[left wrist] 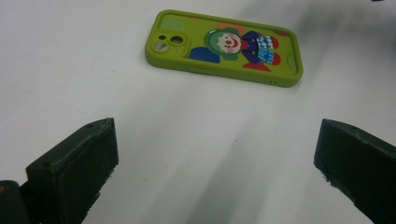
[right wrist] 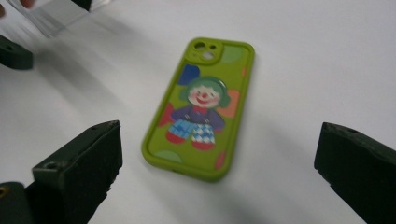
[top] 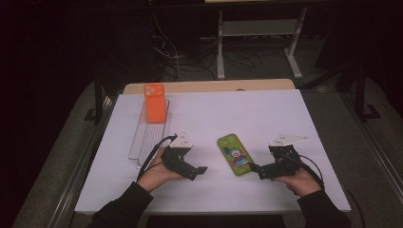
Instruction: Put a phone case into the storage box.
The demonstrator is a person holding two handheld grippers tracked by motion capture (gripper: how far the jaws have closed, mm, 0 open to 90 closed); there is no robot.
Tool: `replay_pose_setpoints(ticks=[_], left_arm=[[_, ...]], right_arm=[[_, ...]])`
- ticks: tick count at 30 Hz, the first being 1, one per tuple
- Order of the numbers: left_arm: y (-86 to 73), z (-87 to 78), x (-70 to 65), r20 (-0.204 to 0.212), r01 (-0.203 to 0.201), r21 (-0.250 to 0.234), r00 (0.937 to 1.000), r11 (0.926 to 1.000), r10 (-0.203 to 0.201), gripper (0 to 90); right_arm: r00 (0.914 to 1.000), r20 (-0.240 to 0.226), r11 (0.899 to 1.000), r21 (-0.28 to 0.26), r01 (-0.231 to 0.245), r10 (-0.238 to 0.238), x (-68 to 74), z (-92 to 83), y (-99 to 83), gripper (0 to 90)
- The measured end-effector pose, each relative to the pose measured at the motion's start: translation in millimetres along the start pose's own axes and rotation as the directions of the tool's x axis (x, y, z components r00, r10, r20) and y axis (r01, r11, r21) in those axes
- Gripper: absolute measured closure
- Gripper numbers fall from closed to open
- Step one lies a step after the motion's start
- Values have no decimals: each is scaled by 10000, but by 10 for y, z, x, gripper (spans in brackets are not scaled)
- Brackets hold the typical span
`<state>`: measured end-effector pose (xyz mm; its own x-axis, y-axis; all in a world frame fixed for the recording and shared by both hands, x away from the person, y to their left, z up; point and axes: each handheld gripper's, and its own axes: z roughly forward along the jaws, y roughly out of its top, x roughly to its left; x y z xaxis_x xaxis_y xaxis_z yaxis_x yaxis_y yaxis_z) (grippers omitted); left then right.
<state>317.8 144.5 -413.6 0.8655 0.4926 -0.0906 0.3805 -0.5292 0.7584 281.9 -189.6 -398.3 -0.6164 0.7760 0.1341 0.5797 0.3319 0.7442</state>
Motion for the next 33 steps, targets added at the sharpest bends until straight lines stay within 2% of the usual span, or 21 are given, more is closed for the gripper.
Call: replay_pose_setpoints(ticks=[3, 5, 14, 20, 21, 25, 28, 30, 31, 33], left_arm=[[1, 2, 2, 27, 73, -40, 10000, 10000, -72, 0], [0, 5, 1, -5, 120, -93, 9999, 9999, -120, 0], [-1, -8, 16, -10, 307, -109, 9995, 9995, -307, 0], [-1, -14, 42, 20, 296, -28, 9996, 9996, -296, 0], [-1, -14, 42, 15, 332, -38, 9994, 9994, -332, 0], [-3, -19, 50, -7, 249, 85, 9997, 9997, -249, 0], [-1, -19, 51, 3, 186, 78, 9998, 9998, -186, 0], [-2, -17, 53, -2, 182, 80, 9998, 9998, -182, 0], [-3, -15, 52, -16, 199, 77, 9998, 9998, -198, 0], [-4, -13, 52, -23, 220, 65, 9998, 9997, -220, 0]], right_arm=[[9998, -191, 10000, 22, -27, 27, 50, 36, 93, 3], [9996, -262, 9999, -19, 113, -114, 75, 84, 158, 2], [9996, -185, 9991, 375, 205, -199, 175, 358, 394, 3], [9999, -147, 9993, 374, 76, -71, 211, 495, 493, 3], [9998, -88, 9993, 314, 200, -198, 200, 514, 505, 3], [9994, 247, 9994, 255, -235, 229, 203, 552, 531, 0], [9986, 491, 9992, 341, -222, 205, 197, 581, 527, 0], [9984, 535, 9980, 582, -227, 196, 206, 601, 513, 0], [9982, 604, 9978, 659, -54, 14, 199, 625, 500, 0], [9979, 638, 9958, 891, -198, 141, 206, 661, 475, 0]])
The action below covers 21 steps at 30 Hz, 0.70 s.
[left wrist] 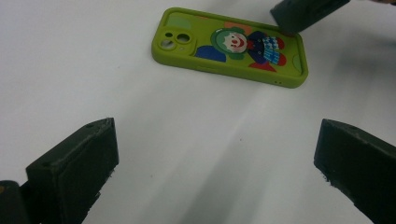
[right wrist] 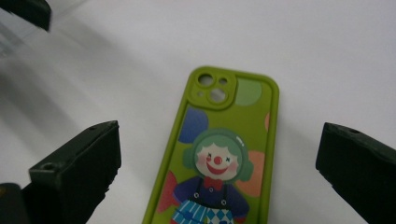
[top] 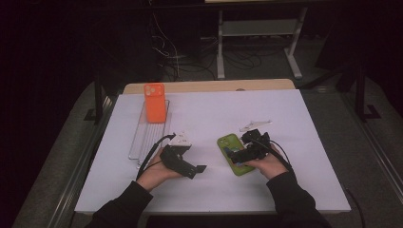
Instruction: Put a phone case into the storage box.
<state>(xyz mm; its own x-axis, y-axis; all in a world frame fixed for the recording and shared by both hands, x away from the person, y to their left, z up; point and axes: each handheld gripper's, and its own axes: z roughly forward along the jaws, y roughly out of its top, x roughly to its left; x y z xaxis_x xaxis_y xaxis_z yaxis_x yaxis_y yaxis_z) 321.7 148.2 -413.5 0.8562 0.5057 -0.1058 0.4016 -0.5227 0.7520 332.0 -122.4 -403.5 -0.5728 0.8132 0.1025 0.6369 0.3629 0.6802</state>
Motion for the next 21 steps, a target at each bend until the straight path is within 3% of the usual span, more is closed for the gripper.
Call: replay_pose_setpoints(ticks=[2, 8, 11, 21], left_arm=[[-5, 10, -19, -3, 309, -93, 9995, 9995, -309, 0], [-9, 12, -16, -47, 162, 80, 9999, 9998, -161, 0], [-10, 13, -14, -47, 149, 101, 9999, 9998, -149, 0], [-12, 23, -12, -114, 88, 140, 9999, 9999, -87, 0]], right_arm=[[9999, 106, 9996, 273, 50, -53, 2, 47, -25, 0], [9983, 411, 9947, 952, 377, -418, 17, 168, -78, 0], [9985, 424, 9938, 1070, 298, -345, 31, 209, -101, 0], [9937, 786, 9820, 1773, 647, -797, 69, 342, -162, 0]])
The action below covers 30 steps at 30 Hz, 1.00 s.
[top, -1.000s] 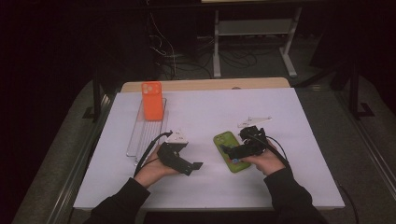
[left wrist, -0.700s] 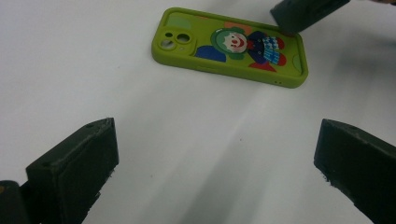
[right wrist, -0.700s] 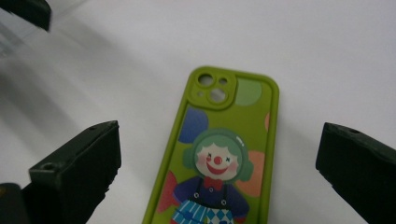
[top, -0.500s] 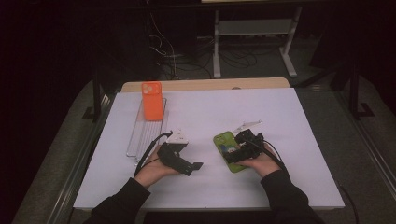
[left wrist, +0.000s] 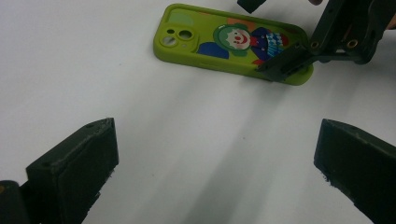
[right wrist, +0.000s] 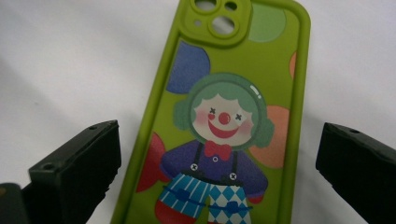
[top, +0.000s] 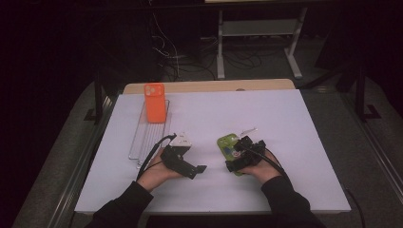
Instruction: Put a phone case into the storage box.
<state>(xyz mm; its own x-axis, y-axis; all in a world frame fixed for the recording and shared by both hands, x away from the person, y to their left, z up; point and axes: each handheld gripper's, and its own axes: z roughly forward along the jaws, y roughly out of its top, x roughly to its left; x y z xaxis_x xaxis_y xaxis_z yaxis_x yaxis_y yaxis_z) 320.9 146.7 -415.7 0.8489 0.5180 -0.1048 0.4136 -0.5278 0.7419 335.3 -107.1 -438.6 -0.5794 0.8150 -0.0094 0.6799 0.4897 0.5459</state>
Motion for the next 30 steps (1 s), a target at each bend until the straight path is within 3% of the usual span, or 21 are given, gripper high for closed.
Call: replay_pose_setpoints(ticks=[11, 16, 21, 30], left_arm=[[1, 3, 2, -49, -83, 106, 10000, 9999, 84, 0], [1, 7, -1, -95, -51, 140, 9999, 9999, 53, 0], [1, 8, -3, -112, -32, 151, 9999, 9999, 34, 0], [-1, 24, -17, -149, 88, 33, 9999, 10000, -87, 0]], right_arm=[[9990, 305, 9982, 495, -328, 313, 50, 39, -26, 0], [9958, 158, 9930, 754, -911, 902, 53, 25, -30, 38], [9965, 230, 9950, 585, -814, 802, 84, -4, -42, 106], [9943, 216, 9929, 564, -1050, 1040, 94, -17, -45, 148]])
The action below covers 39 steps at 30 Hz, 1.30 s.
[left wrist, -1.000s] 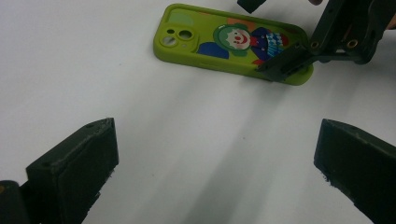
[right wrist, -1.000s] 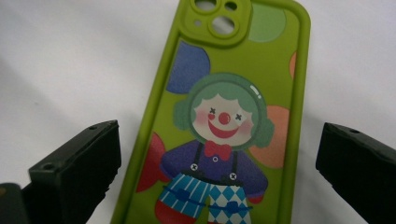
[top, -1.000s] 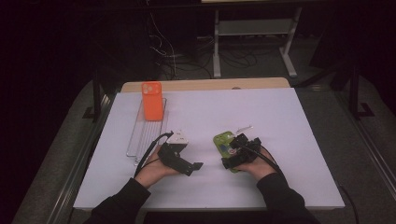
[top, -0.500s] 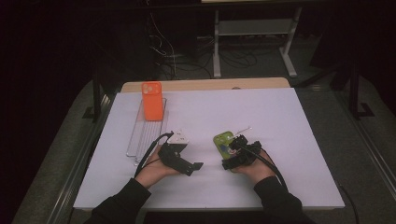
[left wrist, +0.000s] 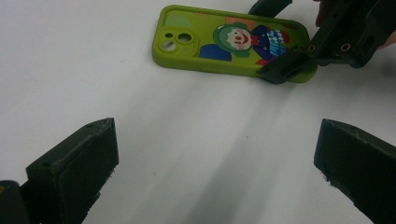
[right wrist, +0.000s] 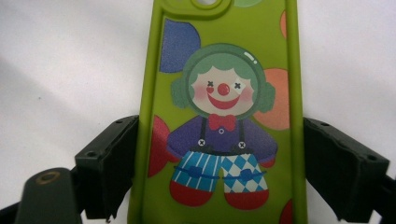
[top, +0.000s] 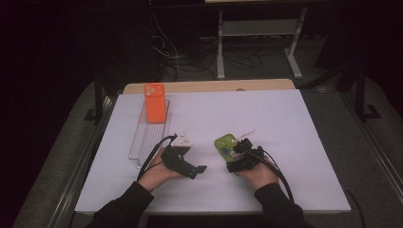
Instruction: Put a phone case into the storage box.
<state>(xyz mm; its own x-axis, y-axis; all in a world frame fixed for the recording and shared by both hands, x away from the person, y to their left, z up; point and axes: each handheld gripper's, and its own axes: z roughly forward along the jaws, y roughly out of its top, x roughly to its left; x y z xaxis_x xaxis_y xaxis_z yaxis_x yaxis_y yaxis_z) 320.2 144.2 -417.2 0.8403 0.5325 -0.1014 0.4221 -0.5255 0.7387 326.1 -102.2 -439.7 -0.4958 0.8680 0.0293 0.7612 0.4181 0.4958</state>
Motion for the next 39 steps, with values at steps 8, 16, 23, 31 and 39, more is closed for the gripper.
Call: replay_pose_setpoints(ticks=[8, 16, 23, 31, 39], left_arm=[[1, -2, 1, 1, -15, -21, 10000, 10000, 15, 0], [11, -16, 14, 58, -206, 90, 9998, 9997, 206, 0], [106, -27, 37, 216, -525, 3, 9984, 9986, 525, 0], [307, -99, 48, 855, -1468, -306, 9851, 9887, 1489, 0], [551, -166, 77, 1802, -2756, -865, 9408, 9574, 2871, 0]], right_arm=[[9996, -158, 9997, 28, 251, -251, -33, -11, 4, 156], [9925, -612, 9944, -119, 1050, -1055, -117, -85, 30, 156], [9684, -1502, 9800, -276, 1971, -1990, -332, -214, 80, 155], [9058, -2307, 9344, -643, 3503, -3555, -539, -377, 148, 154], [7575, -3186, 8206, -1721, 5450, -5698, -487, -474, 261, 154]])
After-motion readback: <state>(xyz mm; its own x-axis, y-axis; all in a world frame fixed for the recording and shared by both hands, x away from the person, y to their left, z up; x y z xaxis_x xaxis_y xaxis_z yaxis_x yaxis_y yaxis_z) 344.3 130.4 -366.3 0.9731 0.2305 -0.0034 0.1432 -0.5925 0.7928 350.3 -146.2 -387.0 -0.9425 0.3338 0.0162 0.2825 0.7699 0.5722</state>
